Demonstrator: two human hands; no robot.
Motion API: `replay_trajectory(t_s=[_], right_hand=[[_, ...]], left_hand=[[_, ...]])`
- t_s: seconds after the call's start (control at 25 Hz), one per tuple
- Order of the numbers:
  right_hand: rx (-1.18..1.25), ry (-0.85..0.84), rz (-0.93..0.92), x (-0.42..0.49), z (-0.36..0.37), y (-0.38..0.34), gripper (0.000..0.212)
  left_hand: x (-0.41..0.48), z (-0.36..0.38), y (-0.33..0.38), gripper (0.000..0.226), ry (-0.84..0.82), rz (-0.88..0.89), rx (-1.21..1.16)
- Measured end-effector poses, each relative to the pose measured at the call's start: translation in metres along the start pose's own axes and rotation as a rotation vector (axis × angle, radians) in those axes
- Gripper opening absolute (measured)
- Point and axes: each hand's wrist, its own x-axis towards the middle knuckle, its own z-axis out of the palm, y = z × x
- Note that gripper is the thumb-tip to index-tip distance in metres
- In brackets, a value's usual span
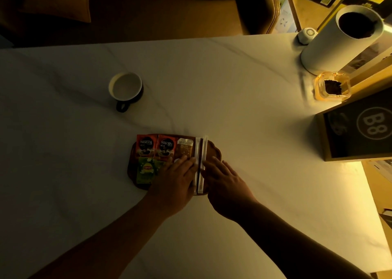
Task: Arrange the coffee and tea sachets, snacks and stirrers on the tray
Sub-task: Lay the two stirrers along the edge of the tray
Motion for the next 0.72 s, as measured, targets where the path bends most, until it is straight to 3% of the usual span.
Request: replay_trajectory(t_s=[0.16,0.32,0.48,0.6,0.72], right_hand=[[0.0,0.037,0.019,0.004,-0.001,-0.003,0.068],[-0.008,0.008,0.002,0.012,0.003,-0.005,0.074],[0.018,-0.016,0.004,0.014,0.003,-0.01,0.07],[0.214,0.177,0.267,0.014,-0.007,-0.005,0.048],[0.495,0.256,0.666,0.018,-0.018,0.008,0.03]], left_hand=[[0.001,-0.002,-0.003,0.058,0.039,-0.019,-0.036],[0.012,-0.008,-0.01,0.069,-0.055,-0.13,-0.015],[0.017,-0.014,-0.009,0.064,-0.034,-0.123,-0.017],[0.006,-0.026,-0.025,0.04,0.189,-0.219,-0.054],[-0.013,-0.04,-0.065,0.027,0.31,-0.56,-0.127]])
